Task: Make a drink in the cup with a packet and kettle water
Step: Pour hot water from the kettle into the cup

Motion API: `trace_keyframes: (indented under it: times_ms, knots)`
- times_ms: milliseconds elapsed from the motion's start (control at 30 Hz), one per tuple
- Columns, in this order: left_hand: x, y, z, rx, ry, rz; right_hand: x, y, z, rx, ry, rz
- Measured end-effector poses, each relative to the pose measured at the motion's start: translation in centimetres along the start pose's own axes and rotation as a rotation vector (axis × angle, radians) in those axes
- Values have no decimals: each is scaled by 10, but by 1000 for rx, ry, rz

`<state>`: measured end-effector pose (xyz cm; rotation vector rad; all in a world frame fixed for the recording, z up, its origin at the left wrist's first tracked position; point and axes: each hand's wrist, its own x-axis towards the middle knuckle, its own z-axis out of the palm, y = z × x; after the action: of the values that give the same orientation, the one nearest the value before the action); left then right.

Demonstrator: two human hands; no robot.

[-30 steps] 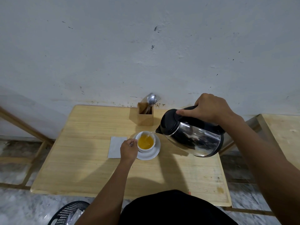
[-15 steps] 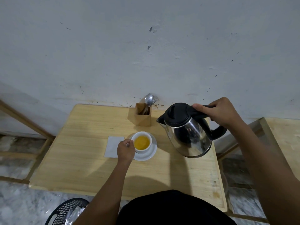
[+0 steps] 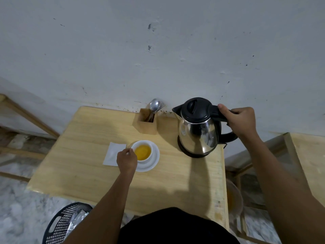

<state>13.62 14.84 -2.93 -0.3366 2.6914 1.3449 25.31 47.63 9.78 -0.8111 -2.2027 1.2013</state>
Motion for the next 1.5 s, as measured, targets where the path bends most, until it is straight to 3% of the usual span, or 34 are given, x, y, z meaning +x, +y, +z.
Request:
trace_keyframes:
  times_ms: [400, 1067, 1200, 1333, 1400, 1500]
  knots:
    - [1, 3, 3, 60, -20, -44, 11, 50, 4, 92, -41, -28]
    - [3, 3, 3, 126, -42, -60, 33, 70, 3, 143, -74, 2]
    - [6, 1, 3, 145, -56, -43, 23, 65, 7, 119, 23, 3]
    - [8, 0, 0, 140, -75, -17, -2, 48, 26, -9, 329, -3]
    - [9, -2, -3, 127, -104, -6, -15, 34, 42, -144, 474, -122]
    - [16, -5, -10, 117, -168, 1, -41, 0, 73, -181, 552, -357]
